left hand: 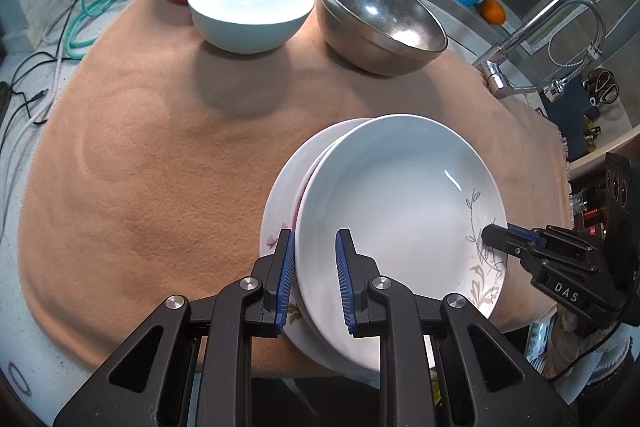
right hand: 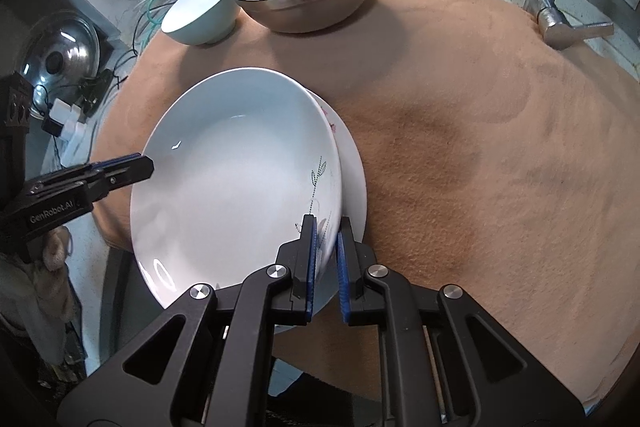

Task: Organize plates and bowls
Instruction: 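Lift the gold-branch plate and lower it onto the plate stack, then open the left gripper to release the gold-branch plate on the stack, then move the left gripper to the large steel bowl rim and close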

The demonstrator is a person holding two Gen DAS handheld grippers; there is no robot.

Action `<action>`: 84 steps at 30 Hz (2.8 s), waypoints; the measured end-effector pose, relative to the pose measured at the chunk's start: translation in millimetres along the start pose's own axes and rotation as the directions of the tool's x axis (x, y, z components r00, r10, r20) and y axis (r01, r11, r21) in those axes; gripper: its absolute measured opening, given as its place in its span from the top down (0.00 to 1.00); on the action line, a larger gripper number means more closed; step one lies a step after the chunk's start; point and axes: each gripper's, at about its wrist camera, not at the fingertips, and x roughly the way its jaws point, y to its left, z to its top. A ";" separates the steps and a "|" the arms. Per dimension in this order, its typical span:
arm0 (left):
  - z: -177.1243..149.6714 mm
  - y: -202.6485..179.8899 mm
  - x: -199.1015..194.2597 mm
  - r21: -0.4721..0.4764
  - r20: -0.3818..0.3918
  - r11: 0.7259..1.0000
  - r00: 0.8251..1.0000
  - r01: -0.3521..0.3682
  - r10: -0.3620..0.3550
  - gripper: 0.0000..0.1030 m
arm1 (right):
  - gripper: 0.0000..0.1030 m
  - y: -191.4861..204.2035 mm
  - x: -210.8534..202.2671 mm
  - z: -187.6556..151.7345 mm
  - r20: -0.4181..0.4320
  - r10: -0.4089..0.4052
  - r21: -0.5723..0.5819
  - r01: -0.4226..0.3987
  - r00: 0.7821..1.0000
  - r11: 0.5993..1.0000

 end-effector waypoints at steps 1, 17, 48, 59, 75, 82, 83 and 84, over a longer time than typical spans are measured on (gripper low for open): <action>0.5 -0.3 0.0 0.001 0.000 1.000 1.000 -0.003 0.003 0.82 | 0.89 1.1 0.2 -0.4 0.003 -0.007 -0.008 0.007 1.000 1.000; 4.2 0.0 2.0 0.013 -0.003 1.000 1.000 -0.011 0.011 0.82 | 0.88 1.3 -1.8 0.7 0.001 0.002 -0.029 -0.002 1.000 1.000; 115.9 -7.8 3.1 -0.025 0.093 0.995 0.991 0.097 -0.094 0.82 | 0.63 -57.3 -32.7 96.3 0.200 0.111 0.165 -0.145 0.973 0.975; 181.2 -8.7 24.0 -0.007 0.129 1.000 0.991 0.030 -0.029 0.82 | 0.63 -64.7 -4.1 142.7 0.178 0.117 0.210 -0.154 0.977 0.965; 209.7 -2.9 57.1 0.008 0.058 1.000 0.998 -0.008 0.008 0.82 | 0.73 -64.5 24.7 159.9 0.126 0.170 0.243 -0.196 0.977 0.950; 209.6 -9.7 62.8 0.034 0.038 0.999 0.999 0.007 -0.008 0.82 | 0.86 -57.6 28.3 165.4 0.116 0.184 0.232 -0.207 0.976 0.951; 209.4 -9.5 63.2 0.037 0.035 0.999 0.999 0.009 -0.011 0.84 | 0.86 -57.0 28.1 165.9 0.118 0.181 0.231 -0.205 0.976 0.951; 208.9 -10.1 64.0 0.041 0.031 0.999 0.999 0.009 -0.010 0.84 | 0.86 -56.3 27.9 166.6 0.120 0.181 0.229 -0.204 0.976 0.952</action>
